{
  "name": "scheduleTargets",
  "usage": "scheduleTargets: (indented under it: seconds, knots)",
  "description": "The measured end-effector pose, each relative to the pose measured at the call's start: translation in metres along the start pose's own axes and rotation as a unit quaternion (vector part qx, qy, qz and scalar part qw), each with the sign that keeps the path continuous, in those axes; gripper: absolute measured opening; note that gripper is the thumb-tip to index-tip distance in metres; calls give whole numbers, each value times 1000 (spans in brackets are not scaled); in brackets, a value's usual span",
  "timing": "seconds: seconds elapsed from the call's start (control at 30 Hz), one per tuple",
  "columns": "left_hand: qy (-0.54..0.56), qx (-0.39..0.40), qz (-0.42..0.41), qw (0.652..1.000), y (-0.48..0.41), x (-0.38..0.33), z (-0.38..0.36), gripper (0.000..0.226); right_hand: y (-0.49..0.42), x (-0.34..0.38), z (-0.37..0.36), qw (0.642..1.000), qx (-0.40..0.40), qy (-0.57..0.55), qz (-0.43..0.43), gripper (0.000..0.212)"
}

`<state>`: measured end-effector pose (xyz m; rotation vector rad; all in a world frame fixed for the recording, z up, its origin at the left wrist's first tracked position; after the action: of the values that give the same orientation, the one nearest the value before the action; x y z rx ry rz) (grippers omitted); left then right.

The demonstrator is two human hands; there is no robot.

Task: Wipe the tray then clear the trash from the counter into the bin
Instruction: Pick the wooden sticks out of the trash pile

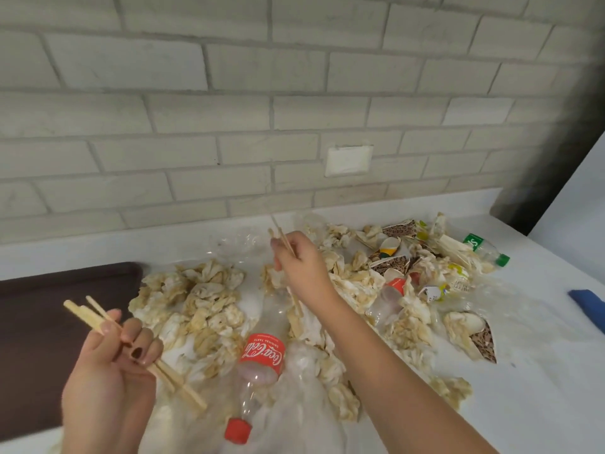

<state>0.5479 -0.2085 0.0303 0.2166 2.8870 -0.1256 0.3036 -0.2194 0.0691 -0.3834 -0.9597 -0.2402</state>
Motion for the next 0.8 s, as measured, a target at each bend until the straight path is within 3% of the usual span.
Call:
scheduleTargets:
  seconds: [0.03, 0.07, 0.13, 0.3, 0.5, 0.67, 0.8]
  knots:
    - [-44, 0, -18, 999, 6, 5, -6, 22, 9, -1, 5, 999, 13, -31, -27, 24]
    - [-70, -52, -25, 996, 11, 4, -8, 17, 18, -3, 11, 997, 26, -55, -54, 27]
    - [-126, -102, -58, 985, 31, 6, -22, 20, 37, -11, 20, 991, 42, -65, -107, 31]
    - [-159, -185, 56, 968, 52, 25, -25, 20, 77, -33, 27, 977, 81, -56, -191, 26]
    - [-181, -192, 152, 952, 89, 62, -36, 41, 118, -39, 40, 954, 155, -107, -232, 47]
    - [-190, -141, 180, 955, 121, 124, -65, 34, 150, -56, 102, 963, 122, -145, -193, 40]
    - [-214, -92, 211, 949, 155, 220, -92, 29, 181, -97, 193, 955, 73, -221, -185, 33]
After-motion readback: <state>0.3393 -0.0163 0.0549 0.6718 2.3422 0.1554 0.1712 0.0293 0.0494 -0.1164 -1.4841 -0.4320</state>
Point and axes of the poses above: each hand's wrist, its own y-axis away from the middle knuckle, its own z-axis out of the back of the hand, x = y × z, the point moved 1 cm from there along -y, towards the middle knuckle, and after that the axes turned 13 degrees about y, right-handed, at the moved point
